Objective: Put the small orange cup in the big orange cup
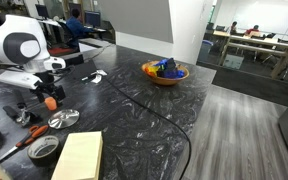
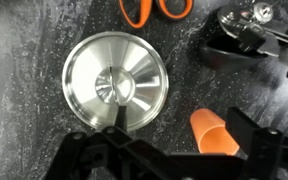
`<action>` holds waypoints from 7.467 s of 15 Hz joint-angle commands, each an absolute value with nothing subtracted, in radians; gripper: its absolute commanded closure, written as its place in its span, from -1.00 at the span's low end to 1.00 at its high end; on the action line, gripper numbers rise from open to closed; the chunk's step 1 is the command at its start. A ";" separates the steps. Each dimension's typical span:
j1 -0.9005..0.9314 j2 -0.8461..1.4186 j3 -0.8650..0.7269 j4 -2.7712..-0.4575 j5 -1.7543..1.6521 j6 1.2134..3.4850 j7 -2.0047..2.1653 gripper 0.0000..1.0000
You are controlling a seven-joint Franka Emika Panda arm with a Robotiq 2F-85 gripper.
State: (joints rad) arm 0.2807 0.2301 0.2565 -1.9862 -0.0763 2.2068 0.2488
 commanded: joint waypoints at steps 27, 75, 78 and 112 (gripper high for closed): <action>0.284 0.366 0.216 -1.865 -0.004 2.256 0.189 -1.00; 0.268 -0.443 0.279 -2.405 0.192 1.941 0.451 0.98; 0.277 -0.483 0.302 -2.446 0.230 1.943 0.456 0.98; 0.311 -0.641 0.423 -2.665 0.364 2.098 0.559 0.98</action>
